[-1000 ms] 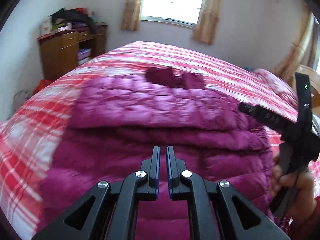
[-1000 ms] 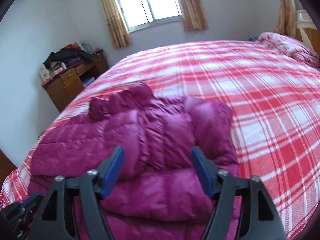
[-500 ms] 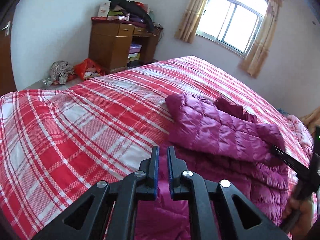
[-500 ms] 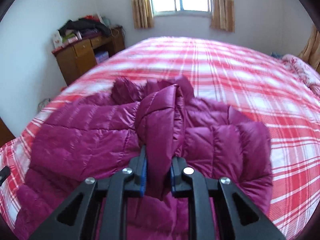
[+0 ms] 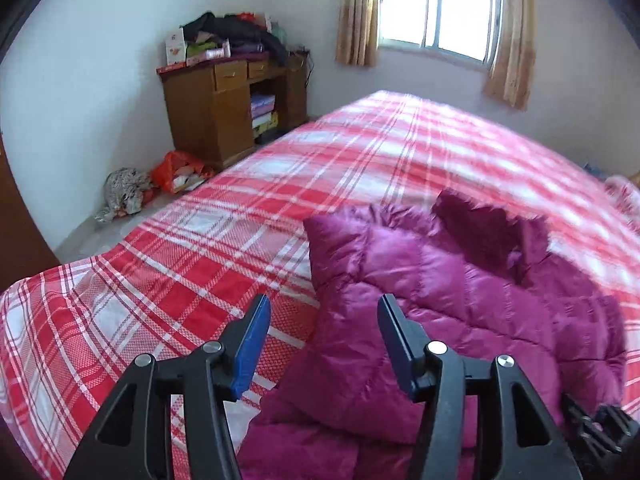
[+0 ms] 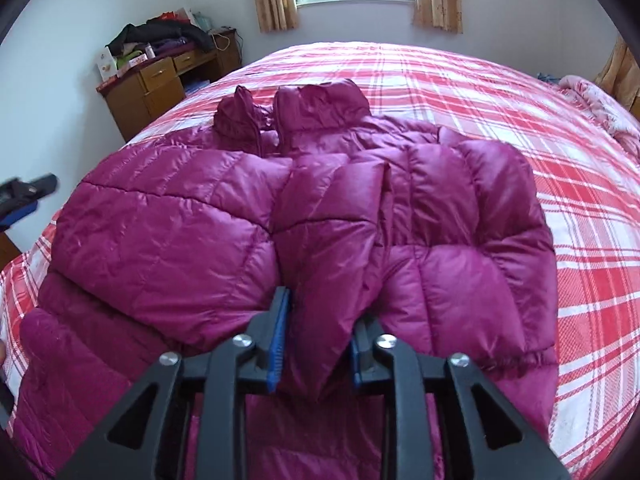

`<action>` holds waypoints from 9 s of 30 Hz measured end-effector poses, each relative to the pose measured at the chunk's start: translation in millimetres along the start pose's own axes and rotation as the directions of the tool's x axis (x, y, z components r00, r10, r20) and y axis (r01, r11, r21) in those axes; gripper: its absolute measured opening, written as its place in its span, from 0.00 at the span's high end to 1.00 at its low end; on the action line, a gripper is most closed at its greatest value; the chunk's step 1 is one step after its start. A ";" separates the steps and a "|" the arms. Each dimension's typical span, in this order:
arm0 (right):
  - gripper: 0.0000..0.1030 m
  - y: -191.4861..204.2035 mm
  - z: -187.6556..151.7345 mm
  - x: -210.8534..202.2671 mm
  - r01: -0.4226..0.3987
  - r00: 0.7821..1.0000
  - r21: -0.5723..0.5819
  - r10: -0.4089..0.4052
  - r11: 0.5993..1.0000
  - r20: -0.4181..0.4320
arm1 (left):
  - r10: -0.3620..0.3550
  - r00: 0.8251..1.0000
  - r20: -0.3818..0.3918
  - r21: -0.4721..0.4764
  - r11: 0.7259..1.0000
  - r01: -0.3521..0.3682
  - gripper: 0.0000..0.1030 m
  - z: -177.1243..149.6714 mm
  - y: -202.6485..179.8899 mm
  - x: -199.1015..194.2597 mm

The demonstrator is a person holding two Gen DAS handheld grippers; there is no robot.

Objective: Fold large clothes

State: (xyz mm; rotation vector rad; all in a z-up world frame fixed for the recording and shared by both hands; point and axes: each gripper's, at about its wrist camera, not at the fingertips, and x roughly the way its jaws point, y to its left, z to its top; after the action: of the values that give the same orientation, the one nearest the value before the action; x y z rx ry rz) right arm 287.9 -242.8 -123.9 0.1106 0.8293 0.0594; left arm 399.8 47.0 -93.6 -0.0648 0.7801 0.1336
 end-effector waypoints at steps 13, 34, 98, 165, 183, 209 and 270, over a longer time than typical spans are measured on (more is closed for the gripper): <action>0.60 8.1 34.3 -31.4 0.031 0.986 -0.033 -0.025 0.999 0.164 | 0.085 0.996 -0.036 0.045 0.996 -0.083 0.45 -2.6 -6.2 32.3; 0.59 4.3 23.5 20.1 -0.030 0.999 -0.019 0.030 0.999 -0.011 | 0.056 0.998 -0.035 -0.103 0.993 -0.060 0.23 -33.3 16.8 54.9; 0.86 -91.2 149.4 116.6 -0.052 0.952 0.339 0.149 0.939 -0.267 | -0.250 0.918 -0.307 0.052 0.959 0.279 0.23 153.9 -145.2 116.7; 0.66 -73.1 157.0 30.4 0.022 0.987 0.290 -0.068 0.957 0.149 | -0.424 0.904 -0.045 -0.295 0.871 0.394 0.85 28.3 -41.2 132.1; 0.68 -19.0 110.9 107.8 0.094 0.995 -0.045 -0.093 0.995 0.018 | -0.355 0.934 -0.042 -0.177 0.922 0.343 0.85 39.1 -37.5 82.2; 0.58 -28.5 112.4 77.8 -0.061 0.993 0.028 0.058 0.998 0.106 | -0.274 0.956 -0.100 0.068 0.957 0.282 0.80 48.7 -95.1 133.8; 0.23 -48.3 -52.8 -78.6 0.021 0.997 -0.010 -0.022 1.000 -0.079 | -0.296 0.947 -0.123 0.229 0.920 0.317 0.56 -114.2 32.8 -90.4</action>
State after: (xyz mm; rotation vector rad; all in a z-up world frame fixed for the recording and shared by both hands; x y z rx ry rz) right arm 196.3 -294.4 -107.6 0.0914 0.9087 0.0472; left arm 252.0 58.5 -111.2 0.0434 0.8577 -0.2675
